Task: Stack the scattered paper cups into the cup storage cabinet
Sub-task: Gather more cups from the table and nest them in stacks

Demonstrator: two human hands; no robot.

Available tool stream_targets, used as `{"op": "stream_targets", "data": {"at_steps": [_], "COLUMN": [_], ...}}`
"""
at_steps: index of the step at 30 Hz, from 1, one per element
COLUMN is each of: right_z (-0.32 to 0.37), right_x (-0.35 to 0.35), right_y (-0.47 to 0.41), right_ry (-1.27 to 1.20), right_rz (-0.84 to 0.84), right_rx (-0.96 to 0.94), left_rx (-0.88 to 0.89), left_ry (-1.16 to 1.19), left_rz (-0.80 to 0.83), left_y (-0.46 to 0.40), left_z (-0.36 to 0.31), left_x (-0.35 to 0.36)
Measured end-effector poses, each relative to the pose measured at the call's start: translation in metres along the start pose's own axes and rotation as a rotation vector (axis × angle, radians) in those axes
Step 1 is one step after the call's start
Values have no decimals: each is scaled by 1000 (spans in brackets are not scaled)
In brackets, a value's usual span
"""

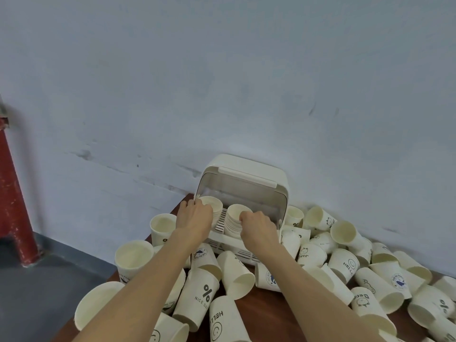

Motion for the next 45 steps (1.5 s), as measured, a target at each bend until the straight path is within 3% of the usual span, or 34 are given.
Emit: {"op": "stream_targets", "data": {"at_steps": [4, 9, 23, 33, 45], "right_z": [3, 6, -53, -135, -171], "right_x": [-4, -19, -86, -120, -125], "right_y": [4, 23, 139, 208, 223], "right_ry": [-29, -113, -198, -172, -142], "right_rz": [-9, -54, -160, -164, -155], "right_rx": [17, 24, 126, 302, 391], "left_rx": [-5, 16, 238, 364, 440], "left_ry": [-5, 23, 366, 422, 350], "left_rz": [0, -111, -336, -259, -181], "left_y": [6, 25, 98, 132, 130], "left_z": [-1, -17, -121, -190, -228], "left_x": [-5, -26, -83, -98, -95]}}
Point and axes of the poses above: each hand's wrist, its own y-axis away from the middle knuckle, its own x-axis out of the palm, z = x × y, the point moved 5 cm from there along -y, towards the middle knuckle, and after that the axes turned 6 degrees about -z, right-handed, at the moved point
